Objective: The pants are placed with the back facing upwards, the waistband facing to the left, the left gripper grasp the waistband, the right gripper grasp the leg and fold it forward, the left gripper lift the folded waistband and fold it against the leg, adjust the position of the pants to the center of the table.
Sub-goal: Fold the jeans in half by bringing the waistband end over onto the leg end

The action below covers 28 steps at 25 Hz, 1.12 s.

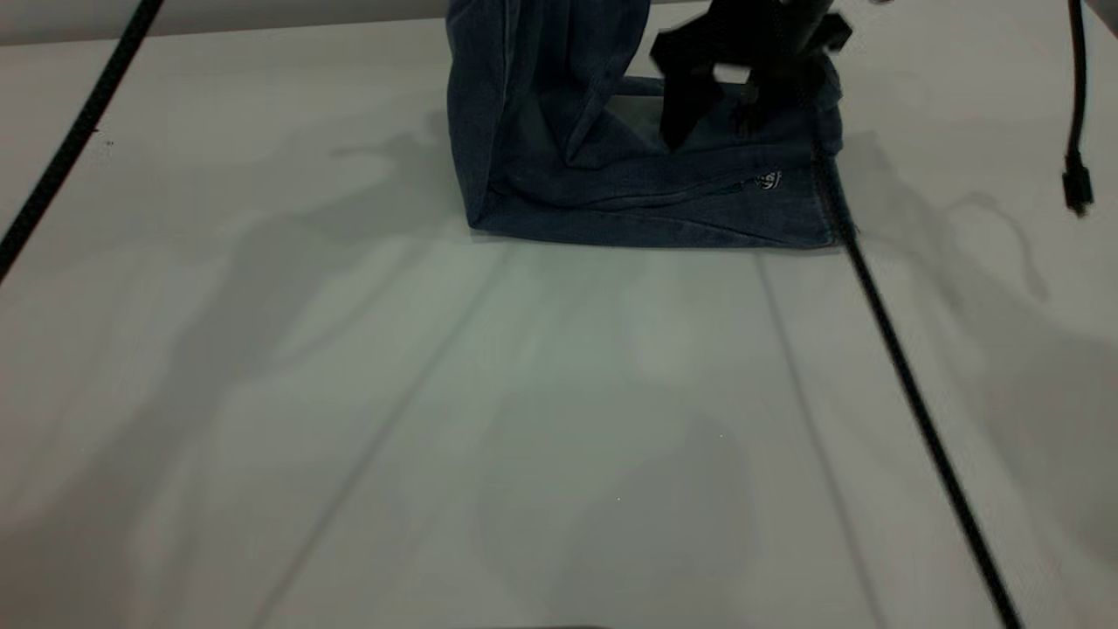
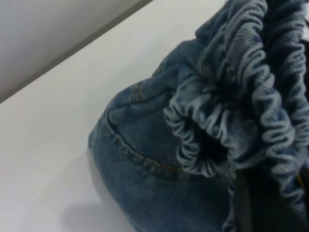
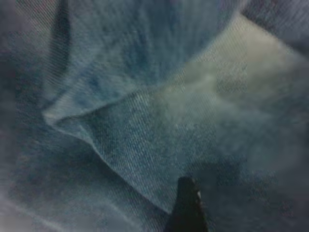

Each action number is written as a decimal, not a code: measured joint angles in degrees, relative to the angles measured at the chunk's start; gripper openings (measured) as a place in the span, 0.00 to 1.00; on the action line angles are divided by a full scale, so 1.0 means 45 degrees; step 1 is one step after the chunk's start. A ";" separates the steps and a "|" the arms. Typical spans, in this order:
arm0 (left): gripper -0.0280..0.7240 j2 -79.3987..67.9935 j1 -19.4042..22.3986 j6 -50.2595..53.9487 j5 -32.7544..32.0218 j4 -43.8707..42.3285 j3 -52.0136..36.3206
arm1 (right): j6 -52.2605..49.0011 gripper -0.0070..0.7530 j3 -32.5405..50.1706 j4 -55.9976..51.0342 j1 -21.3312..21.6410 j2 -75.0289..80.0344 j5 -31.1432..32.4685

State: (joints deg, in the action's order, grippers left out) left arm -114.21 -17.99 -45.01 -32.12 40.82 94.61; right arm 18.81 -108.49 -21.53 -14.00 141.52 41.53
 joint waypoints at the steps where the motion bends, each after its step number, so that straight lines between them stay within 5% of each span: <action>1: 0.16 0.0000 -0.0023 0.0000 0.0012 0.0000 0.0000 | 0.0062 0.66 0.0000 0.0019 0.0061 -0.0338 0.0050; 14: 0.16 -0.0416 -0.1249 -0.0802 0.0407 0.1041 0.0026 | 0.0374 0.66 0.0000 0.0205 0.1842 -0.5007 0.0561; 28: 0.19 -0.3711 -0.3907 -0.2447 0.5470 0.1445 0.0026 | 0.0385 0.66 0.0000 -0.0499 0.1843 -0.6019 0.1831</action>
State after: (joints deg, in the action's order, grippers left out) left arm -130.91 -35.57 -56.02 -7.50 47.32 94.72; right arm 20.54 -108.49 -23.78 -5.71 114.43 49.77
